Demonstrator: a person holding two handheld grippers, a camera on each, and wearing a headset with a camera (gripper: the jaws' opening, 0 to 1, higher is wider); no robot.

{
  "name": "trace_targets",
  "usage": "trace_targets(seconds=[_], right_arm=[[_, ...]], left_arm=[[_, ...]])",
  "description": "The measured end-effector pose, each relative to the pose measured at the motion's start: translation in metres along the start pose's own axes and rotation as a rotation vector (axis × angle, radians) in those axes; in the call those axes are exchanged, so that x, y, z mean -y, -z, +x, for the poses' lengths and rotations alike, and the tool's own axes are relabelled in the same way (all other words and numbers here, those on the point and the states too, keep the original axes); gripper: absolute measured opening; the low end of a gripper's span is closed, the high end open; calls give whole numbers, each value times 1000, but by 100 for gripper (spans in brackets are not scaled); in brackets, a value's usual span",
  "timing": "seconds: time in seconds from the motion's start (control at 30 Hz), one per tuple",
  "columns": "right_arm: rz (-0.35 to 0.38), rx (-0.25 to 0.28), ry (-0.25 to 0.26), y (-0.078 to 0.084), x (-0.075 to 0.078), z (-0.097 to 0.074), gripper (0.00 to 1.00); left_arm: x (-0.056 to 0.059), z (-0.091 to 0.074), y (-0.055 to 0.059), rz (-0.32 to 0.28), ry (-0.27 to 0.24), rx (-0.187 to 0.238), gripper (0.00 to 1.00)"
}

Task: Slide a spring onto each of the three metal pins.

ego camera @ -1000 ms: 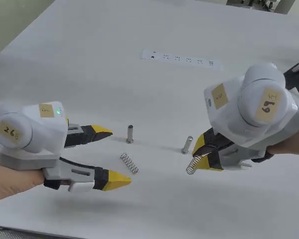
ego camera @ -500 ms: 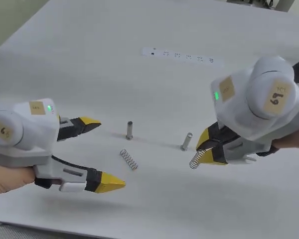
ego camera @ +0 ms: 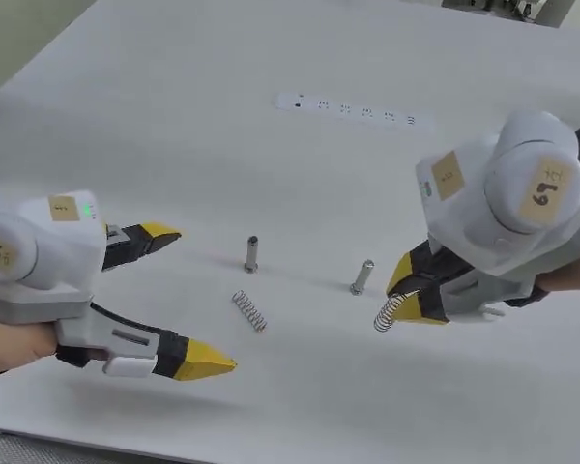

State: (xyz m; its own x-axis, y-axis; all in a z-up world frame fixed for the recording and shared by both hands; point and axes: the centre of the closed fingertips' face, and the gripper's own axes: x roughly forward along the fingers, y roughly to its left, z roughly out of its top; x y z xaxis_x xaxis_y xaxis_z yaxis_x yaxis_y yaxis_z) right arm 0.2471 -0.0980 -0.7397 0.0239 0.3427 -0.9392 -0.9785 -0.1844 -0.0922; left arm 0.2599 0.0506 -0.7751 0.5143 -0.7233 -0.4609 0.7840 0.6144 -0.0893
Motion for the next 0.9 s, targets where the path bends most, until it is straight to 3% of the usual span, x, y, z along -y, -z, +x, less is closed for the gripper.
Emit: trace_targets(seconds=[0.37,0.9], right_arm=[[-45,-67,24,10,19,-4,6],[-5,-39,22,9,45,2,6]], left_arm=[[-3,-1,-3,-12,-8,10,98],[-7,-1,-4,-19,-21,15,98]])
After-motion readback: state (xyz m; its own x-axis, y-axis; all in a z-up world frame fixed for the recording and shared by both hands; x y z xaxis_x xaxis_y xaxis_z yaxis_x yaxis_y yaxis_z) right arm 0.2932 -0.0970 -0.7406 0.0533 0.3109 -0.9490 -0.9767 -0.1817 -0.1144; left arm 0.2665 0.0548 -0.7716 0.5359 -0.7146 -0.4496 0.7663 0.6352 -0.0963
